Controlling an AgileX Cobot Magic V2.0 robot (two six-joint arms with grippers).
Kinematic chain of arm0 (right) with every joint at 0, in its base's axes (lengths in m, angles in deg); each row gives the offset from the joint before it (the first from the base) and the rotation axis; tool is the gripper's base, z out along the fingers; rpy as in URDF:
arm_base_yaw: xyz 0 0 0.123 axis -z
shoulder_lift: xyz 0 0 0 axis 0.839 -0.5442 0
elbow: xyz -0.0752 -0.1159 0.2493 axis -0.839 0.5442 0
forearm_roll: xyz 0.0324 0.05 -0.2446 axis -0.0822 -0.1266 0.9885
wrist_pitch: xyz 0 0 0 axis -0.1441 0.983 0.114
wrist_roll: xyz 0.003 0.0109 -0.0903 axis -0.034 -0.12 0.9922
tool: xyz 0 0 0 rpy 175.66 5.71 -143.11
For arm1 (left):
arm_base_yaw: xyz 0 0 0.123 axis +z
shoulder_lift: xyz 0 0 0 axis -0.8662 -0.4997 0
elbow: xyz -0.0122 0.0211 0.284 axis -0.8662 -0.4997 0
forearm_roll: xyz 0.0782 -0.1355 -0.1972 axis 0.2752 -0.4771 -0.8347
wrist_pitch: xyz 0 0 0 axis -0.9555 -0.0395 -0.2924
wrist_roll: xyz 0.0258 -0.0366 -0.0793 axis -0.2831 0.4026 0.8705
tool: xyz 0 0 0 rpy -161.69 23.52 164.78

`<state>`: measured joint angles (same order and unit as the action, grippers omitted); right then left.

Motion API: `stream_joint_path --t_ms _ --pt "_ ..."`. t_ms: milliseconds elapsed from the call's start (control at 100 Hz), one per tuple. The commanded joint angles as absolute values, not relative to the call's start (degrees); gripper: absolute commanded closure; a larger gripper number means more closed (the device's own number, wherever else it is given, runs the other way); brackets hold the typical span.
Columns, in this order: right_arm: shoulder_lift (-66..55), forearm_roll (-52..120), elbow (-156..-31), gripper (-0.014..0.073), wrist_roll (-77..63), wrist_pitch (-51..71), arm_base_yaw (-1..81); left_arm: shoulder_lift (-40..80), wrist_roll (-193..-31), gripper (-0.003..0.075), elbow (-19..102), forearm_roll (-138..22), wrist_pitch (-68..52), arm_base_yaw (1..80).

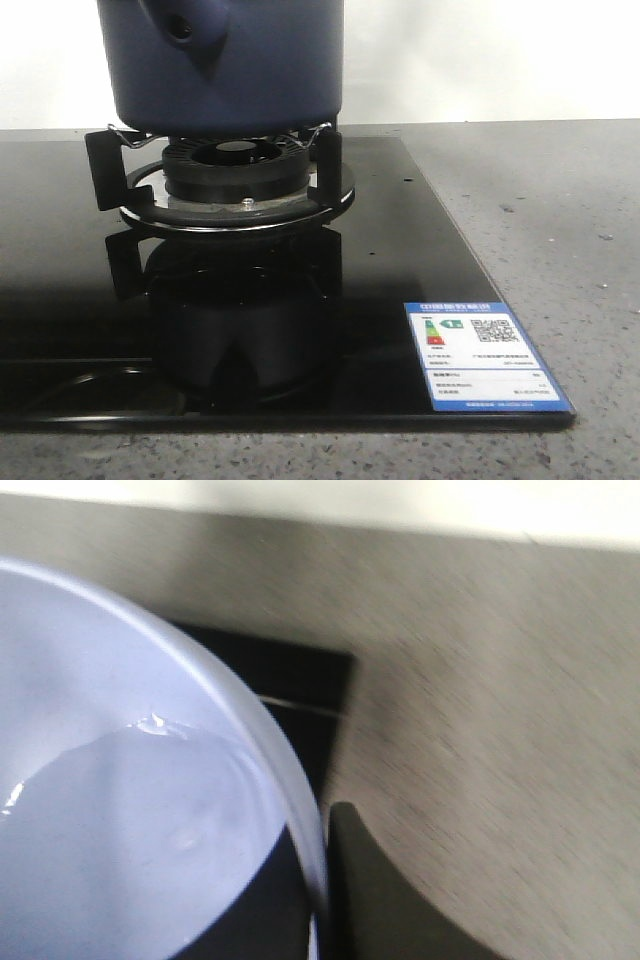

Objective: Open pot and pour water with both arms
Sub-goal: 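Lift the bowl with the right gripper and carry it over the pot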

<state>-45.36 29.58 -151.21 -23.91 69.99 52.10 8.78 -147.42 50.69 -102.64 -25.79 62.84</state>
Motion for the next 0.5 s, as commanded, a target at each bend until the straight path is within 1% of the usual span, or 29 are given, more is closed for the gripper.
stream_joint_path --t_ms 0,210,490 --pt "-45.4 26.3 -158.2 0.0653 -25.3 72.5 49.5 10.1 -146.1 0.0363 52.9 -106.4 -23.5 64.8" --pt "-52.1 24.6 -167.4 0.0653 -25.6 69.4 42.6 10.1 -145.2 0.0363 52.9 -106.5 -24.9 69.0" --pt "-57.2 22.7 -168.6 0.0653 -25.6 61.5 37.1 10.1 -145.2 0.0363 52.9 -106.5 -24.9 70.8"
